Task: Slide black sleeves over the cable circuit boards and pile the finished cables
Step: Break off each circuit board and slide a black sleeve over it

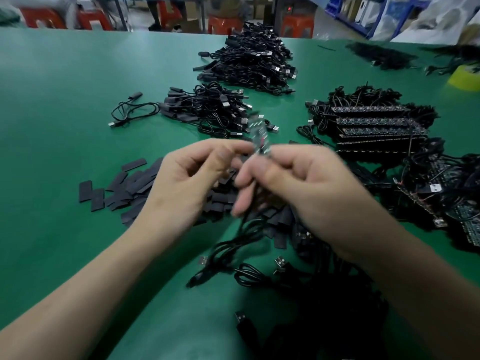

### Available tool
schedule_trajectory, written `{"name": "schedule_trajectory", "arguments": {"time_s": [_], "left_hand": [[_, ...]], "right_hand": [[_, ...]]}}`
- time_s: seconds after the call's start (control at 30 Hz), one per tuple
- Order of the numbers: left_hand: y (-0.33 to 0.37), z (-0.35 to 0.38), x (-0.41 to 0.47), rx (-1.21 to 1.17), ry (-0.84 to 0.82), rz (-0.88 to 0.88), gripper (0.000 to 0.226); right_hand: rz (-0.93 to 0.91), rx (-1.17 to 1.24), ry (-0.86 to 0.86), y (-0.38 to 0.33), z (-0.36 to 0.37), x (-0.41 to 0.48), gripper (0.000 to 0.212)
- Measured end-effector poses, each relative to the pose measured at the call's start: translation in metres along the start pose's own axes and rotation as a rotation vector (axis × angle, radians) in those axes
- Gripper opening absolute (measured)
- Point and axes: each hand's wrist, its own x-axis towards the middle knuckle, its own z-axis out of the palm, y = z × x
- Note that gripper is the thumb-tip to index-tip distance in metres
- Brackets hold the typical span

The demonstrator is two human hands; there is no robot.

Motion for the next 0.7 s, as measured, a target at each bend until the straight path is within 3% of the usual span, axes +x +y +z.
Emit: {"name": "schedule_trajectory", "arguments": {"time_s": [0.1, 0.2, 0.27, 0.37, 0.47, 0.53, 0.63, 0.7], "left_hand": [[-0.016, -0.015, 0.001, 0.767, -0.075, 0.127, 0.017], [-0.020, -0.017, -0.004, 1.034, -0.186, 0.123, 0.024], [-0.021, -0.018, -0.005, 1.068, -0.197, 0.189, 0.024], [-0.018, -0.019, -0.005, 1.113, -0.196, 0.276, 0.018], [-0.016, -0.016, -0.007, 1.041, -0.091, 0.301, 0.016], [-0.013, -0.009, -0.010, 0.785, -0.009, 0.207, 0.008], [-0.010, 0.004, -0.014, 0.304, -0.017, -0.002, 0.008], [-0.010, 0.012, -0.018, 0.175, -0.034, -0.036, 0.015]], "right_hand": [[-0.071, 0.194, 0.133, -0.016, -0.023, 0.003, 0.033], [-0.201, 0.280, 0.179, -0.034, -0.056, 0.005, 0.030], [-0.240, 0.063, 0.222, -0.043, -0.069, 0.002, 0.030], [-0.211, -0.473, 0.297, -0.041, -0.071, -0.004, 0.041], [-0.045, -0.765, 0.215, -0.025, -0.056, -0.007, 0.043], [0.062, -0.684, 0.194, -0.011, -0.042, -0.008, 0.038], [0.097, -0.637, 0.167, 0.010, -0.028, -0.007, 0.039], [0.087, -0.624, 0.160, 0.020, -0.022, -0.007, 0.035]]}}
